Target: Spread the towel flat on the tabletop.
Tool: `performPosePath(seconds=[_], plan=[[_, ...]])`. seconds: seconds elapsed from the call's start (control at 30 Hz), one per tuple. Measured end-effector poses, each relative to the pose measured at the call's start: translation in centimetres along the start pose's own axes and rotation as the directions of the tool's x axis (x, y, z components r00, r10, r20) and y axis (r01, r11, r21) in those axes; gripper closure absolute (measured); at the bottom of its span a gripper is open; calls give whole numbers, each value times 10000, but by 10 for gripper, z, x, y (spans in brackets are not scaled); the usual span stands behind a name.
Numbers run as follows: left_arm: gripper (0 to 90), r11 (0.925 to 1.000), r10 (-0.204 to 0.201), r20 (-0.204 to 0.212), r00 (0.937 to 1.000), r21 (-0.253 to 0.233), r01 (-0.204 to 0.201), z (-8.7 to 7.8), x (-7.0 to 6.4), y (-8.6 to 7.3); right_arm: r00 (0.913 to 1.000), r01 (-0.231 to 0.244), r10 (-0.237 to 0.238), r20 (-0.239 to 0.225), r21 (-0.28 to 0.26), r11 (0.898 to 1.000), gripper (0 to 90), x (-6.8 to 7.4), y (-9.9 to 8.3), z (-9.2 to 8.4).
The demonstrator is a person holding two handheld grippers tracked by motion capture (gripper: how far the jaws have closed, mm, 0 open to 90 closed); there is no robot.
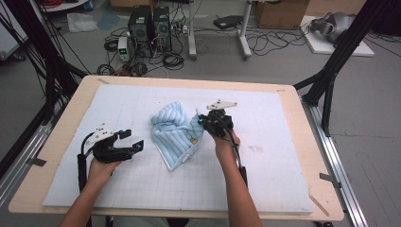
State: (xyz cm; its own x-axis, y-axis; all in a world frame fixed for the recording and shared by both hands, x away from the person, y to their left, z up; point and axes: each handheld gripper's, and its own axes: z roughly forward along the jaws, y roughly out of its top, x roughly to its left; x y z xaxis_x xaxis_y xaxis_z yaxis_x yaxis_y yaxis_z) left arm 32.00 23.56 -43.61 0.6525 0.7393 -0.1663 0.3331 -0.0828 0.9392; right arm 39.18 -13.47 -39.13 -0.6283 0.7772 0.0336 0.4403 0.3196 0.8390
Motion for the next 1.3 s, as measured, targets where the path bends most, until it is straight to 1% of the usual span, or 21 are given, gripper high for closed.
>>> performPosePath(seconds=[0.13,0.17,0.2,0.23,0.27,0.3,0.33,0.43,0.47,0.5,0.63,0.67,0.73,0.93,1.03,1.1,1.13,1.17,1.23,1.27,1.3], plan=[[234,10000,-50,-51,10000,-86,49,1,0,0,9992,-27,33,388,-155,9999,864,-2,-20,-28],[234,10000,-50,-51,10000,-86,49,1,0,0,9992,-27,33,388,-155,9999,864,-2,-20,-28],[234,10000,-50,-66,10000,-85,49,1,0,0,9981,107,-101,600,-95,9999,864,-2,-32,-41],[234,9999,-47,-56,10000,-104,47,1,0,0,9981,107,-101,600,-95,9999,864,-2,-32,-41],[235,9999,-49,-68,10000,-124,49,0,0,1,9975,75,-66,706,-131,9999,864,-1,-44,-53],[236,9999,-49,-68,10000,-124,49,0,0,1,9970,93,-82,765,-144,9999,864,-1,-50,-58],[236,9999,-76,-78,9999,-151,75,1,-1,1,9970,93,-82,765,-144,9999,864,-1,-50,-58],[236,9998,-93,-101,9999,-193,91,0,-1,1,9947,237,-228,1003,-81,9997,863,2,-69,-76],[236,9998,-69,-123,9999,-207,67,0,0,2,9942,228,-220,1056,-62,9997,863,3,-74,-80],[237,9998,-69,-123,9999,-207,67,0,0,2,9942,228,-220,1056,-62,9997,863,3,-74,-80],[236,9996,-130,-182,9997,-264,125,-1,0,3,9941,101,-85,1079,-146,9998,864,6,-93,-95],[236,9997,-80,-207,9998,-242,75,-2,0,4,9929,157,-135,1180,-179,9997,862,8,-101,-104],[236,9996,-88,-207,9997,-275,82,-2,0,4,9907,250,-217,1342,-228,9994,862,10,-110,-113],[236,9992,-117,-254,9996,-388,107,-2,1,7,9902,4,25,1396,-205,9998,860,9,-132,-136],[237,9992,-127,-233,9996,-375,118,-1,0,7,9909,-178,217,1329,-303,9994,832,8,-138,-142],[236,9992,-128,-230,9997,-376,119,0,0,7,9912,-126,178,1315,-407,9991,772,7,-137,-144],[236,9992,-128,-230,9997,-376,119,0,0,7,9912,-126,178,1315,-407,9991,772,7,-137,-144],[236,9993,-129,-222,9997,-347,122,0,0,7,9905,-166,233,1354,-508,9986,712,6,-134,-145],[237,9993,-146,-212,9997,-348,139,1,0,6,9883,-111,237,1504,-845,9964,655,4,-127,-147],[236,9992,-184,-186,9997,-360,178,2,0,6,9862,-103,285,1628,-1117,9937,617,1,-116,-147],[237,9993,-187,-175,9997,-342,181,2,0,6,9862,-56,251,1638,-1184,9929,581,-1,-110,-144]])
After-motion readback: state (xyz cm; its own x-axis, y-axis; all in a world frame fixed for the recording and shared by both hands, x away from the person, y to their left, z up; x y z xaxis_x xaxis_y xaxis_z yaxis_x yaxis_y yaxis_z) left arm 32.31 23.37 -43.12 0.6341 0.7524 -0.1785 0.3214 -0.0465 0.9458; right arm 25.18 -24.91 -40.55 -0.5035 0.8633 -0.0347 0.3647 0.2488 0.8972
